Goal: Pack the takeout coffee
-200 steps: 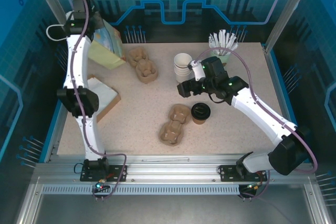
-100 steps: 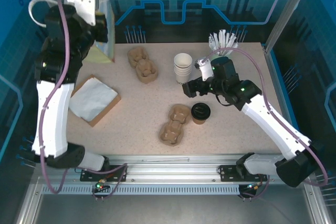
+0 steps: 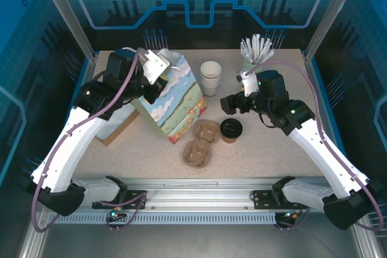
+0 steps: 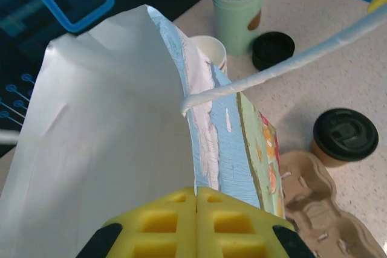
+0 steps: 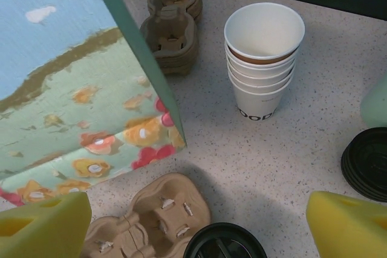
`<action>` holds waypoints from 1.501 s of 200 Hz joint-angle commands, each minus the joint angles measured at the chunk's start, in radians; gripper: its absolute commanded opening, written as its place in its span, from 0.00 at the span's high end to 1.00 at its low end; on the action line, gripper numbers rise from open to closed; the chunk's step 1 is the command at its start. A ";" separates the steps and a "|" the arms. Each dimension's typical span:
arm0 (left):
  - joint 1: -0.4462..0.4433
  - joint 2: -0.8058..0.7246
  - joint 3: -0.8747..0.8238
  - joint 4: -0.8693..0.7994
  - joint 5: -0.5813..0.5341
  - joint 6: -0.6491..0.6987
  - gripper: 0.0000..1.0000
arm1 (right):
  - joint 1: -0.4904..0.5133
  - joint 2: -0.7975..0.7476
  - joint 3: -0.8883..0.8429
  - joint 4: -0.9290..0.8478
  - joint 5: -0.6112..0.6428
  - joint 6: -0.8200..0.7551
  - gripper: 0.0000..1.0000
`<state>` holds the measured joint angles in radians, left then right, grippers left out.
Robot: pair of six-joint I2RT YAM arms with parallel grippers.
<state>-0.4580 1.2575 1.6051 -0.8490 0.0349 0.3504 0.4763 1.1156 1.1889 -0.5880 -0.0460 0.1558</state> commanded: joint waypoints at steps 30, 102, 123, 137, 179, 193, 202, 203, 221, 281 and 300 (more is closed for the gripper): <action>-0.008 0.051 -0.093 0.115 0.009 -0.011 1.00 | -0.015 -0.010 -0.005 -0.020 -0.014 -0.003 0.07; -0.018 0.123 -0.161 0.204 0.001 -0.036 1.00 | -0.015 0.001 -0.009 -0.021 -0.021 0.003 0.07; -0.033 0.132 -0.183 0.240 -0.031 -0.035 1.00 | -0.014 -0.002 -0.020 -0.019 -0.017 0.005 0.07; -0.041 0.141 -0.194 0.261 -0.041 -0.028 1.00 | -0.015 -0.002 -0.023 -0.020 -0.014 0.005 0.07; -0.065 0.174 -0.185 0.287 -0.096 -0.016 1.00 | -0.016 0.004 -0.029 -0.016 -0.014 0.005 0.06; -0.074 0.184 -0.183 0.291 -0.107 -0.013 1.00 | -0.016 0.010 -0.029 -0.013 -0.017 0.006 0.06; -0.080 0.187 -0.186 0.292 -0.110 -0.011 1.00 | -0.017 0.013 -0.030 -0.012 -0.020 0.008 0.06; -0.081 0.188 -0.186 0.293 -0.110 -0.011 1.00 | -0.017 0.014 -0.030 -0.012 -0.020 0.007 0.06; -0.089 0.190 -0.198 0.298 -0.106 -0.017 0.96 | -0.016 0.016 -0.033 -0.010 -0.021 0.009 0.06; -0.095 0.130 -0.181 0.277 -0.064 -0.119 0.44 | -0.016 0.010 -0.028 -0.017 -0.025 0.016 0.06; -0.099 0.088 -0.155 0.223 -0.083 -0.221 0.25 | -0.014 0.005 -0.022 -0.028 -0.021 0.019 0.06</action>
<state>-0.5476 1.4265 1.4090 -0.5743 -0.0547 0.2539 0.4721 1.1297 1.1591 -0.5983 -0.0608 0.1600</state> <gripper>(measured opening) 0.673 0.935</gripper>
